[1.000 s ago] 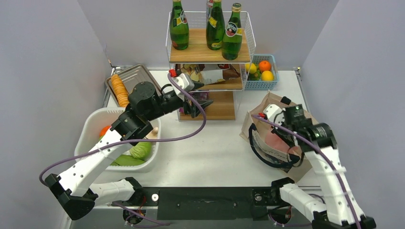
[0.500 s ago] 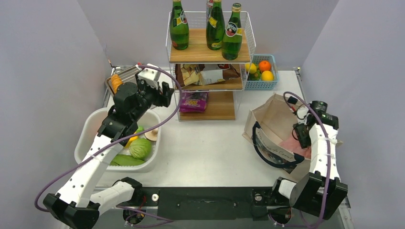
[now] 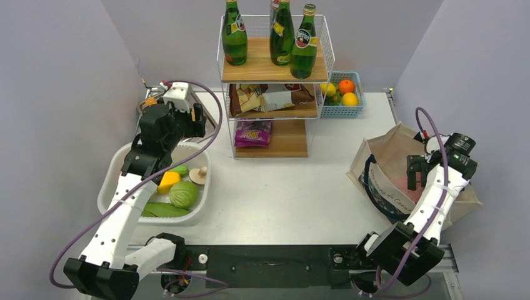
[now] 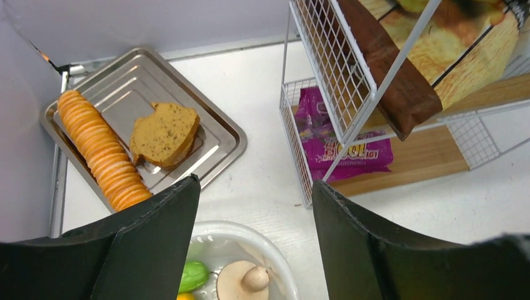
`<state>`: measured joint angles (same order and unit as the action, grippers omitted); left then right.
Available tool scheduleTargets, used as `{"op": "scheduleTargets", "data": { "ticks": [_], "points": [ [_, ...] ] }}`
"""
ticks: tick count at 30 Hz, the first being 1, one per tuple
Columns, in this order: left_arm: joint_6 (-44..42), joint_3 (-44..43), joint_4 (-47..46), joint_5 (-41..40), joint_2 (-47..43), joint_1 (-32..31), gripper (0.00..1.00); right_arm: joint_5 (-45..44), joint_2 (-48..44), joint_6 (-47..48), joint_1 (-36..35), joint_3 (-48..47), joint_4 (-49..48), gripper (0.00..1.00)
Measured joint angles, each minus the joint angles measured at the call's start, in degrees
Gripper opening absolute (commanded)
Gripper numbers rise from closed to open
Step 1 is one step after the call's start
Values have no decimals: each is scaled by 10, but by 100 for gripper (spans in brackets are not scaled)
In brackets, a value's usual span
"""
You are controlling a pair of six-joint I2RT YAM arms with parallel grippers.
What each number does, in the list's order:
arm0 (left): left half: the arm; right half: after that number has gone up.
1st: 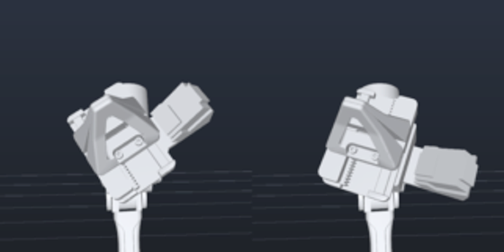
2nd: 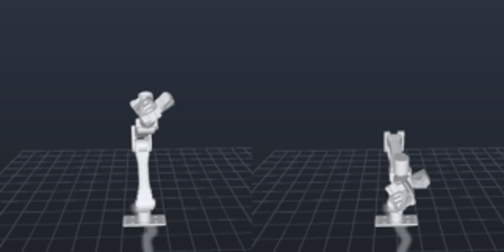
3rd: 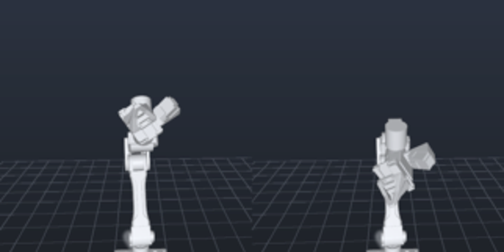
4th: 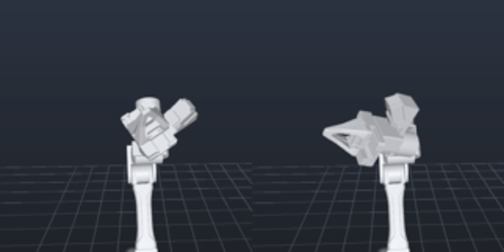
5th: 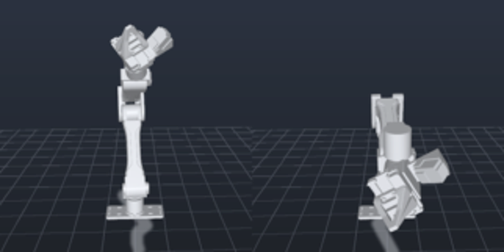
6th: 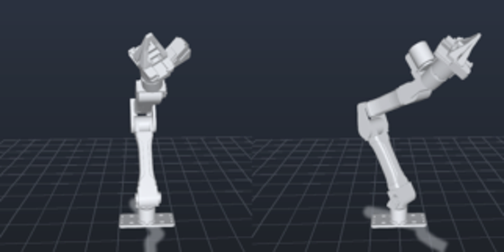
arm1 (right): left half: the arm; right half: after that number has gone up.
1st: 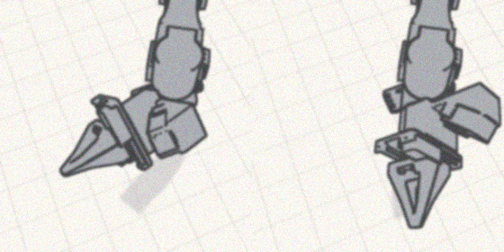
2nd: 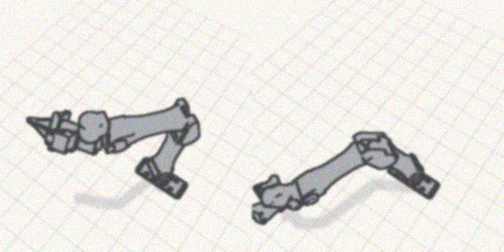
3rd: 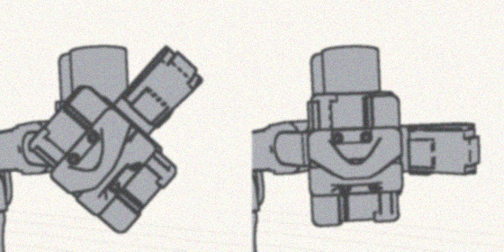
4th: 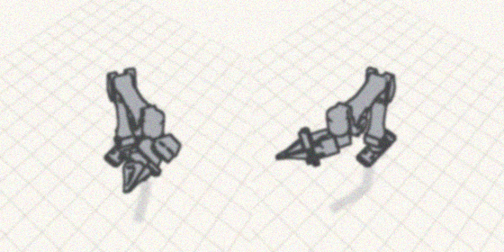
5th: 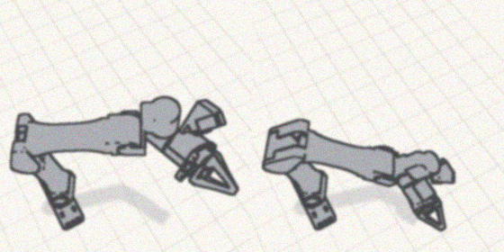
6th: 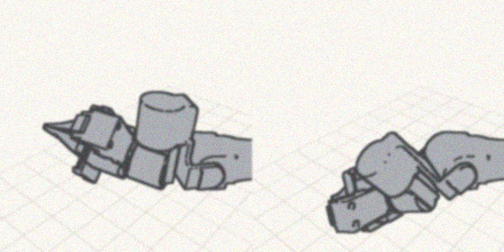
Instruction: Untie the knot of the grocery bags and take out the mixed food
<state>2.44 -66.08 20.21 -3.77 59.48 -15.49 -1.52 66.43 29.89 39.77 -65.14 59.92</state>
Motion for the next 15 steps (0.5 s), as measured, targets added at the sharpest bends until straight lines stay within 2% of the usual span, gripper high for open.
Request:
{"op": "scheduleTargets", "data": {
  "ticks": [6,15],
  "points": [
    [-18,-87,98,11,59,2,67,109,-28,23,-52,-71,79,90],
    [-47,-246,263,56,137,29,70,266,-35,-1,-74,-311,140,93]
  ]
}}
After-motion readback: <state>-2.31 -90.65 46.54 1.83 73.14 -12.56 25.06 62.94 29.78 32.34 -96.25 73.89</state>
